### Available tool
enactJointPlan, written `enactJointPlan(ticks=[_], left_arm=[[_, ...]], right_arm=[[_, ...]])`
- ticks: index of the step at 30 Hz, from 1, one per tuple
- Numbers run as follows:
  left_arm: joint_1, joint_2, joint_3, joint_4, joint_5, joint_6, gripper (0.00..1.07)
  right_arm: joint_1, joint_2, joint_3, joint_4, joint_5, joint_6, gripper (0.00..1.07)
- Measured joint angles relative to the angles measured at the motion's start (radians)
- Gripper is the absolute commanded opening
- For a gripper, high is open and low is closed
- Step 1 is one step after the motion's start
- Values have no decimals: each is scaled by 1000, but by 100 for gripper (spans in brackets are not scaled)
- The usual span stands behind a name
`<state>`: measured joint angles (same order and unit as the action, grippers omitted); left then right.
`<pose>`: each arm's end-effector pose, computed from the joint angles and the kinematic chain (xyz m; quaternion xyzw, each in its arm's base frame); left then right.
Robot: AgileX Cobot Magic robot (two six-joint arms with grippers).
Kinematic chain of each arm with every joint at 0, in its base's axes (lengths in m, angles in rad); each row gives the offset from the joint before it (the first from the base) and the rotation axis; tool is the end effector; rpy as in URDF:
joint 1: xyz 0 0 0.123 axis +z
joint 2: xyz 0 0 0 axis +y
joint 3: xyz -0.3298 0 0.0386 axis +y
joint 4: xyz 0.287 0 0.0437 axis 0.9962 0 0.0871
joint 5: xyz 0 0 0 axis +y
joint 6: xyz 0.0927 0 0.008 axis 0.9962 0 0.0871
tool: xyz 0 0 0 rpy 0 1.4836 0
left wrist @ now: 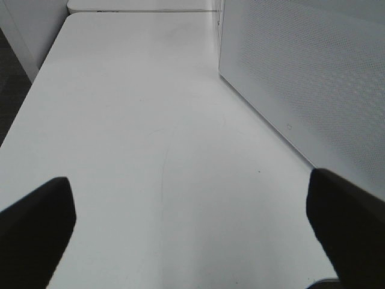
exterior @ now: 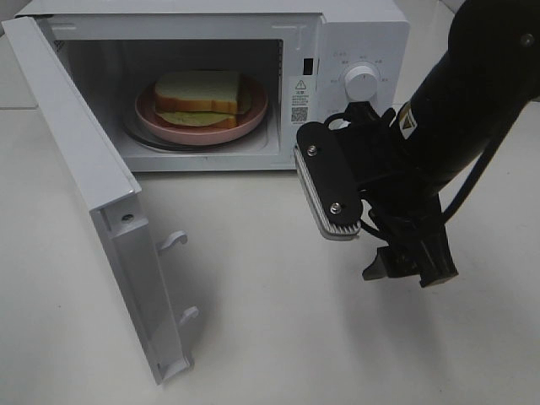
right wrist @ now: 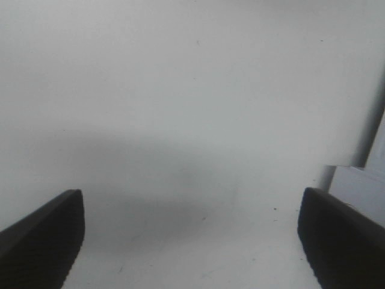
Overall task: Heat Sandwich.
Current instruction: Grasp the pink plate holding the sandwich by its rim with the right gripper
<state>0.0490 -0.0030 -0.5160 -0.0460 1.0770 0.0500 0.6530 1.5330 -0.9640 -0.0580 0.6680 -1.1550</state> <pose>-0.0193 -0.0047 0.2987 0.0017 0.8523 0.0029 0.5230 0.2637 0.1975 0.2513 -0.7796 0.5900 -0.0735 0.1968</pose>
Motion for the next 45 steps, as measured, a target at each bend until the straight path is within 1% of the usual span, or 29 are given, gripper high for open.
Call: enactJointPlan(ticks=[4,11,13,17,18,22,24,27,29,32,33,35,36,39,40,42,45], left_arm=[[0,0,0,0,0,0,100],[0,0,0,0,0,0,100],[0,0,0,0,0,0,100],[0,0,0,0,0,0,100],[0,0,0,0,0,0,100],[0,0,0,0,0,0,100],[0,0,0,0,0,0,100],[0,0,0,0,0,0,100],[0,0,0,0,0,0,100],[0,0,0,0,0,0,100],[0,0,0,0,0,0,100],[0,0,0,0,0,0,100],[0,0,0,0,0,0,100],[0,0,0,0,0,0,100],[0,0,0,0,0,0,100],[0,0,0,0,0,0,100],[0,0,0,0,0,0,100]], right_arm=[[0,3,-31,-20,0,0,87],[0,77,-128,-27,-4,-1,85],[0,87,-138,-27,-4,-1,85],[26,131,-199,-32,-11,-1,84],[26,131,-199,-32,-11,-1,84],[54,193,-285,-34,-30,-1,83],[57,205,-297,-37,-31,-1,83],[69,252,-361,-46,-43,-1,83],[69,262,-373,-46,-49,-1,83],[70,317,-433,-62,-65,-1,83],[70,317,-433,-62,-65,-1,83],[70,348,-465,-80,-66,3,83],[69,375,-495,-88,-68,16,82],[69,402,-524,-92,-81,33,82],[69,426,-558,-95,-89,49,81],[69,440,-576,-98,-91,58,81],[69,496,-639,-119,-96,90,80]])
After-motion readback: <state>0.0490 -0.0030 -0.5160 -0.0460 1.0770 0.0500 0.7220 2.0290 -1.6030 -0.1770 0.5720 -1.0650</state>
